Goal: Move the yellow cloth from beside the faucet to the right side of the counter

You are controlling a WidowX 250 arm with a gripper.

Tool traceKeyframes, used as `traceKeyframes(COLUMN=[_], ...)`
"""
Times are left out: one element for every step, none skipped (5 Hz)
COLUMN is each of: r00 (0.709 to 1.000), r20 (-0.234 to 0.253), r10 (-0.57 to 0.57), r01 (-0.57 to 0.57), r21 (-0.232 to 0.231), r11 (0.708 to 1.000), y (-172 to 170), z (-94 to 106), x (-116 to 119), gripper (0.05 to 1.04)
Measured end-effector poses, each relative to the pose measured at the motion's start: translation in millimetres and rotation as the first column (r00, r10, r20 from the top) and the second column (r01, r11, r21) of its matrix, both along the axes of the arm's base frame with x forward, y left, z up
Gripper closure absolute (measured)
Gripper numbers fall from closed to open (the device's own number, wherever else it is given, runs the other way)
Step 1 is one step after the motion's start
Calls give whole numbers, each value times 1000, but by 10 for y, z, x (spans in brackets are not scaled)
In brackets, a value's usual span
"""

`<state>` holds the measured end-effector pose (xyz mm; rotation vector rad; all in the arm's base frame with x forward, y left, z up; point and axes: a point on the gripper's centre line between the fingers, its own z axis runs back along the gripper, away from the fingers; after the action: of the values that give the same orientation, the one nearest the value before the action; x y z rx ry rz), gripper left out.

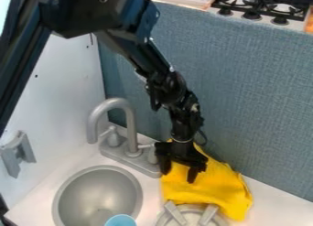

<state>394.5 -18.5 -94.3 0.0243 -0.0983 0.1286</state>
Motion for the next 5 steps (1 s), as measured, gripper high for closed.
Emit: traceKeyframes(r00=[999,1000,998,969,915], r20=[26,11,-57,-141,-153], r10=[21,25,-35,-202,-372], r01=[-20,-24,31,194,360], r21=[-60,-78,-74,-68,-101], r11=[998,997,997,979,927], y=[-125,-302,-587,-1103,-1602], z=[-94,-103,-102,-30,54], x=[109,198,187,-20,-232], gripper=[83,83,83,83,83])
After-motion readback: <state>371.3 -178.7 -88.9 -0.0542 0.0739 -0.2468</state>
